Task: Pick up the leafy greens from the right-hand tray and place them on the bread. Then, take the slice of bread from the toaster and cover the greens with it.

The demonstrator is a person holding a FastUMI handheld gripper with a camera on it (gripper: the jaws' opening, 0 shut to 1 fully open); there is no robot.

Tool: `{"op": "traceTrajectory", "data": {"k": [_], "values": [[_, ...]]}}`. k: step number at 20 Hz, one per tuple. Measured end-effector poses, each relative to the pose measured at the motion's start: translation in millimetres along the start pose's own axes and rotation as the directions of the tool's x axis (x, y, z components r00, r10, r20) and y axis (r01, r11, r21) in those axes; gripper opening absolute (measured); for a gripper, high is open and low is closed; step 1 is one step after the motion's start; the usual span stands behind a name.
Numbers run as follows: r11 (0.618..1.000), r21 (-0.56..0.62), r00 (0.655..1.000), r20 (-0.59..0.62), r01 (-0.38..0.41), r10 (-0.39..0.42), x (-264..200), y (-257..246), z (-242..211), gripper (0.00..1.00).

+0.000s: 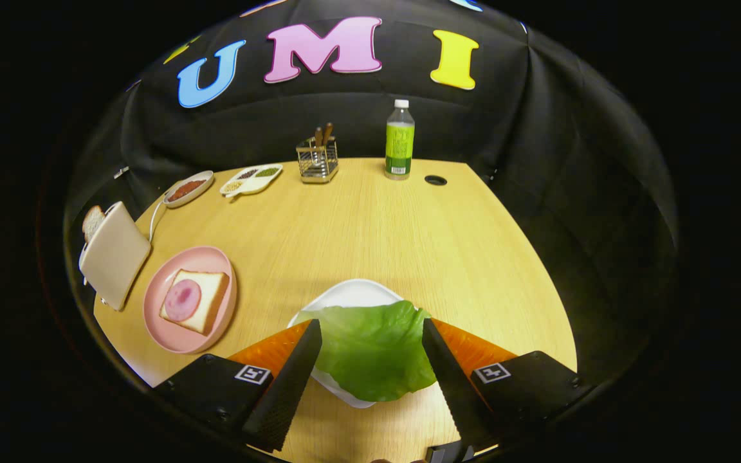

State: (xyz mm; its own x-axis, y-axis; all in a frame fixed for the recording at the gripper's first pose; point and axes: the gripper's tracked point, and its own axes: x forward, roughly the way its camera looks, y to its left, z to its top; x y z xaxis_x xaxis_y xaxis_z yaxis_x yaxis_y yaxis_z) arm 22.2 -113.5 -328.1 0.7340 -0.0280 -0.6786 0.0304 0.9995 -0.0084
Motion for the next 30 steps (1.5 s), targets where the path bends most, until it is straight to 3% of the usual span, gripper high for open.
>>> {"op": "traceTrajectory", "data": {"k": [7,14,17,19,21,23,25,26,30], "values": [[0.996,-0.086,0.997,-0.075,-0.029,0.022,31.7,0.8,-30.3,0.99],[0.998,-0.035,0.991,-0.122,-0.057,0.052,40.3,7.8,-30.9,0.97],[0.998,-0.028,0.99,-0.13,-0.051,0.047,41.2,8.6,-29.9,0.89],[0.999,-0.016,0.991,-0.128,-0.033,0.031,41.6,7.6,-30.5,0.49],[0.999,-0.015,0.991,-0.13,-0.038,0.036,39.9,13.0,-30.5,0.48],[0.999,-0.01,0.991,-0.132,-0.036,0.034,41.8,12.9,-28.8,0.27],[0.999,0.001,0.99,-0.134,-0.033,0.033,40.6,14.1,-26.9,0.2],[0.999,0.012,0.989,-0.141,-0.034,0.035,43.8,14.2,-27.7,0.09],[0.998,0.047,0.987,-0.154,-0.044,0.051,35.5,15.4,-18.8,0.06]]}}
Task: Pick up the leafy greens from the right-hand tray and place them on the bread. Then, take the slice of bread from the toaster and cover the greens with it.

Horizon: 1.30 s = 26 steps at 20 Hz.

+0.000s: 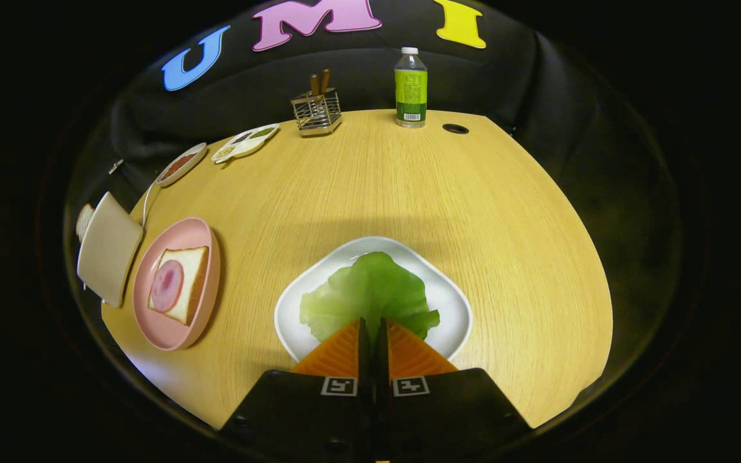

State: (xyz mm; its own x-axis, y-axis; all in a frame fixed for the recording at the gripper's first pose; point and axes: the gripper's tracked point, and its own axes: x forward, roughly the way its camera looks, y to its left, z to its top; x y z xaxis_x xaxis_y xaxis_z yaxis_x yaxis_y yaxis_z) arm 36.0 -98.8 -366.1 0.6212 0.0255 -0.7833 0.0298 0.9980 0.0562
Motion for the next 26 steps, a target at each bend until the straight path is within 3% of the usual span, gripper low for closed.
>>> {"op": "traceTrajectory", "data": {"k": [6,16,22,26], "values": [[1.0,-0.013,0.998,0.07,-0.007,0.008,-39.4,21.8,31.3,0.05],[0.989,-0.097,0.985,0.122,-0.115,0.126,-91.2,127.8,57.4,0.05],[0.964,-0.173,0.97,0.102,-0.202,0.221,-89.3,214.5,53.3,0.05],[0.954,-0.222,0.972,0.076,-0.201,0.223,-68.0,249.9,44.1,0.05]]}}
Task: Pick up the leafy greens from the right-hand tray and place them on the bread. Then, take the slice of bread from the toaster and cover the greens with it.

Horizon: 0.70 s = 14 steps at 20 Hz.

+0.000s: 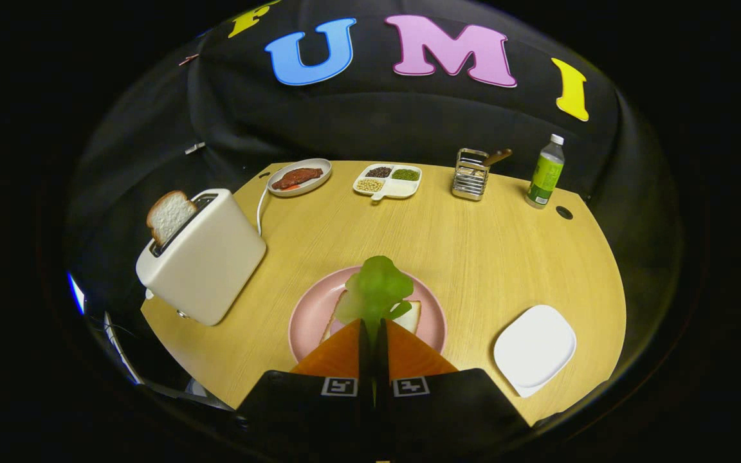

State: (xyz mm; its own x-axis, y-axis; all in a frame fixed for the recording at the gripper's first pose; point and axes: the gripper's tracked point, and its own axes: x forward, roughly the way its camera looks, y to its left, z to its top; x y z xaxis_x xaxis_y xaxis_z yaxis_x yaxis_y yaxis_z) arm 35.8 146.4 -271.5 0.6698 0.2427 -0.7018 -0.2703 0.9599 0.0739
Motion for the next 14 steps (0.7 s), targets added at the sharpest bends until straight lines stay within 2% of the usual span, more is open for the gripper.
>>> {"op": "traceTrajectory", "data": {"k": [4,10,11,14], "values": [[0.998,-0.041,0.999,-0.034,0.041,-0.042,19.0,4.5,-10.4,0.07],[0.995,-0.052,0.995,-0.052,0.083,-0.086,30.1,1.0,-19.4,0.26],[0.995,-0.055,0.995,-0.053,0.086,-0.089,31.1,1.5,-20.2,0.33],[0.994,-0.069,0.994,-0.061,0.083,-0.087,36.2,5.4,-23.6,0.37]]}}
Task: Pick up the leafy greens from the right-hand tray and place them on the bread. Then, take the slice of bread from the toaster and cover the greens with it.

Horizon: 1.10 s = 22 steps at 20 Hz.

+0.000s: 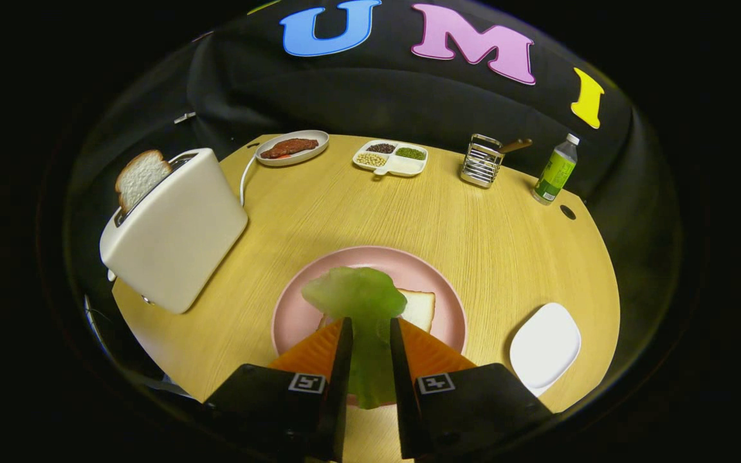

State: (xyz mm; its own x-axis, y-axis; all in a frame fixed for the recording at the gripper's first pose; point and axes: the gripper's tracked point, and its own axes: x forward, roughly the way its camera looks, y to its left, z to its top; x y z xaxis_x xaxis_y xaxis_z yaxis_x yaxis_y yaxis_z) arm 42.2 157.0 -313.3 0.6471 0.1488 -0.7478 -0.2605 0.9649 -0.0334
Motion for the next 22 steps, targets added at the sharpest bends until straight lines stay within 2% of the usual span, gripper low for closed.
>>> {"op": "traceTrajectory", "data": {"k": [4,6,9,13,18,22], "values": [[1.0,0.001,1.0,-0.006,-0.006,0.006,0.8,7.0,-0.8,0.46],[1.0,-0.001,1.0,-0.002,-0.009,0.009,2.3,7.4,-0.5,0.57],[1.0,0.001,1.0,-0.004,-0.005,0.005,3.7,4.6,0.4,0.84],[1.0,0.011,0.999,0.041,0.002,-0.003,-1.9,1.6,14.1,1.0],[0.999,-0.007,0.99,0.13,-0.052,0.052,-27.7,24.9,48.4,1.0],[0.99,-0.063,0.962,0.238,-0.123,0.135,-62.3,67.2,92.9,0.99]]}}
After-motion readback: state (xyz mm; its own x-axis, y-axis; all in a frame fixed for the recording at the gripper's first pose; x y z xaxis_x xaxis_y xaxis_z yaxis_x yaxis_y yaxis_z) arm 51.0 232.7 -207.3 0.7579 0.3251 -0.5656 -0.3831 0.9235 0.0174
